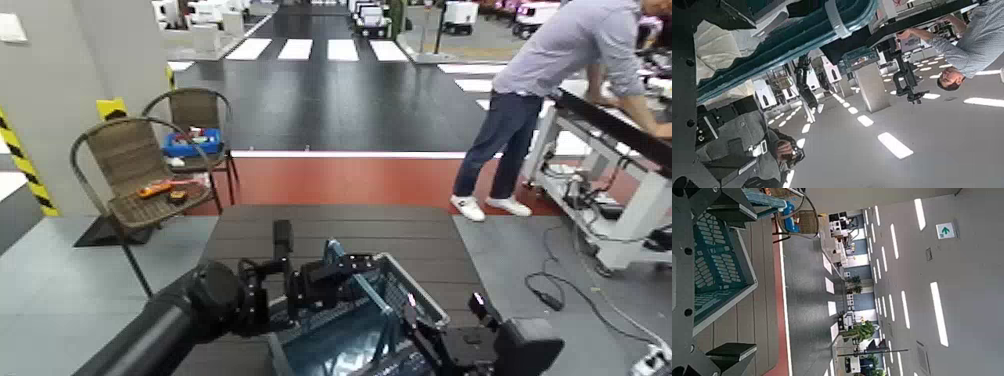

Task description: Place the crate on the table.

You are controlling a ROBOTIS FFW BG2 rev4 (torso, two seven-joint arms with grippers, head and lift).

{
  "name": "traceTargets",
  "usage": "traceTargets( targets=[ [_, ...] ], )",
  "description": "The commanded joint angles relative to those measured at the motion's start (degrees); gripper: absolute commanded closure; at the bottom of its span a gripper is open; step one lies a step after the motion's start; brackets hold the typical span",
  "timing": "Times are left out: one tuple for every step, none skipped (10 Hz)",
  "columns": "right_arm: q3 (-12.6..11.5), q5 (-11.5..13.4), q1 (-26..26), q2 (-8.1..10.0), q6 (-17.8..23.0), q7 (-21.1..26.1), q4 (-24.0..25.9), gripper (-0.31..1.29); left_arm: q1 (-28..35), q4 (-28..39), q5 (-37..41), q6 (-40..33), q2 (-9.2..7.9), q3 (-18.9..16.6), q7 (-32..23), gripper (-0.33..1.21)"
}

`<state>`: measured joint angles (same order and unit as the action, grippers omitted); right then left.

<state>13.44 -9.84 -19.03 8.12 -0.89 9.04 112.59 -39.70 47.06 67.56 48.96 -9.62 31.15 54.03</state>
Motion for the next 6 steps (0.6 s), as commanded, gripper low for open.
traceTargets(
  targets=[
    [-0.08,0.0,-0.13,-0.04,-0.34,0.01,0.09,0.14,2.08,2.95,-7.36,-0.27,-0.66,-5.66,-1.39,0.05],
    [-0.26,0.0,-0.21,-0.04,-0.69,0.01,0.18,0.14,3.75,5.33,-9.11,-0.36,-1.19,-8.73,-2.71,0.08],
    [-0.26,0.0,-0.3,-0.04,-0.69,0.01,0.26,0.14,6.48,10.25,-10.34,-0.53,-2.33,-12.16,-6.75,0.09],
    [-0.35,0.0,-0.3,-0.13,-0.78,0.01,0.26,0.14,10.43,18.25,-11.49,-0.53,-3.47,-16.47,-13.08,0.1],
    [-0.43,0.0,-0.48,-0.21,-0.78,0.01,0.35,0.14,13.77,24.75,-15.27,-0.89,-4.09,-19.98,-15.98,0.1],
    [-0.52,0.0,-0.48,-0.21,-0.96,0.01,0.44,0.14,17.55,30.64,-17.11,-2.12,-4.53,-22.53,-18.62,0.1]
  ],
)
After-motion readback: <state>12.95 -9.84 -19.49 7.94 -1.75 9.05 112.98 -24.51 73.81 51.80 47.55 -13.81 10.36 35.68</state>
